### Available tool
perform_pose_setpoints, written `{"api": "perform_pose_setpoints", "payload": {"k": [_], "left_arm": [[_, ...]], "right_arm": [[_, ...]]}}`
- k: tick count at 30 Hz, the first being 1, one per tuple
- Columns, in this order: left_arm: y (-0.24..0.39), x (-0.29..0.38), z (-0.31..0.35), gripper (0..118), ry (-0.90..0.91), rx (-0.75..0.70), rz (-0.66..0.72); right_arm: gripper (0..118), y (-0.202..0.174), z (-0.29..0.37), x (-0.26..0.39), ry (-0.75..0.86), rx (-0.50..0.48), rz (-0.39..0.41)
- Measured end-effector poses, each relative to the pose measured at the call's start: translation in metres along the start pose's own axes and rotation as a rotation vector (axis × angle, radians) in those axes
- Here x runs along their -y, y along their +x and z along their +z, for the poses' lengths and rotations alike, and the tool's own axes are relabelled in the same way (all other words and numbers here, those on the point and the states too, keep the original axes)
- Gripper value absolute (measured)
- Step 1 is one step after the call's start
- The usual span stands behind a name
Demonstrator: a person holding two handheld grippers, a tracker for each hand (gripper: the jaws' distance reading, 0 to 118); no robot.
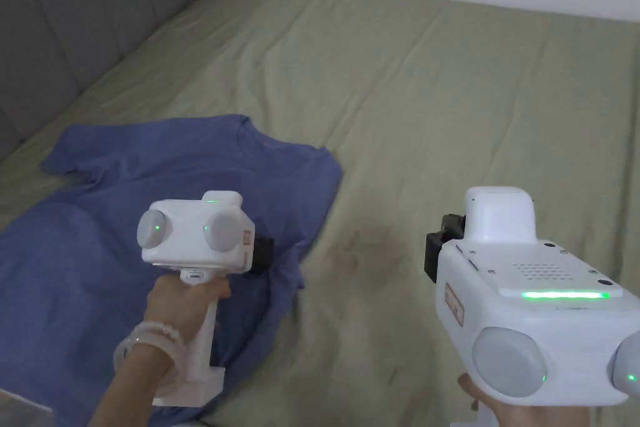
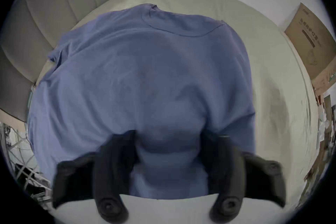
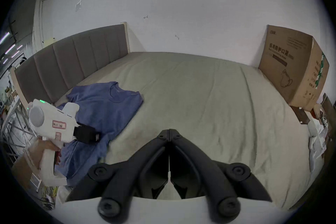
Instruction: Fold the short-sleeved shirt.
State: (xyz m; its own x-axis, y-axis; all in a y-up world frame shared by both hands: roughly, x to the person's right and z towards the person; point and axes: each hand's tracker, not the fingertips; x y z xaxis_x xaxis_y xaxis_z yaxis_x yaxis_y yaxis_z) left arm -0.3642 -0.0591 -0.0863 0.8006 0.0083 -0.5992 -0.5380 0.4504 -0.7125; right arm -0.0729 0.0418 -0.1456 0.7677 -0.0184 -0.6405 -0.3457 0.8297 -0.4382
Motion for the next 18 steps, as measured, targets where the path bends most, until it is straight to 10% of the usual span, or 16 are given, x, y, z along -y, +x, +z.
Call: {"api": "perform_pose_setpoints", "payload": {"k": [2,18], "left_arm": [[-0.005,-0.001,0.007,2,0.035,-0.055,0.028],[-0.013,-0.031,0.086,2,0.154,0.197,0.225]], "right_arm": [[0,-0.003,0.002,0.002,-0.003,-0.009,0.000],[0,0.041,0.051,-0.002,0.058,0.035,-0.059]]}}
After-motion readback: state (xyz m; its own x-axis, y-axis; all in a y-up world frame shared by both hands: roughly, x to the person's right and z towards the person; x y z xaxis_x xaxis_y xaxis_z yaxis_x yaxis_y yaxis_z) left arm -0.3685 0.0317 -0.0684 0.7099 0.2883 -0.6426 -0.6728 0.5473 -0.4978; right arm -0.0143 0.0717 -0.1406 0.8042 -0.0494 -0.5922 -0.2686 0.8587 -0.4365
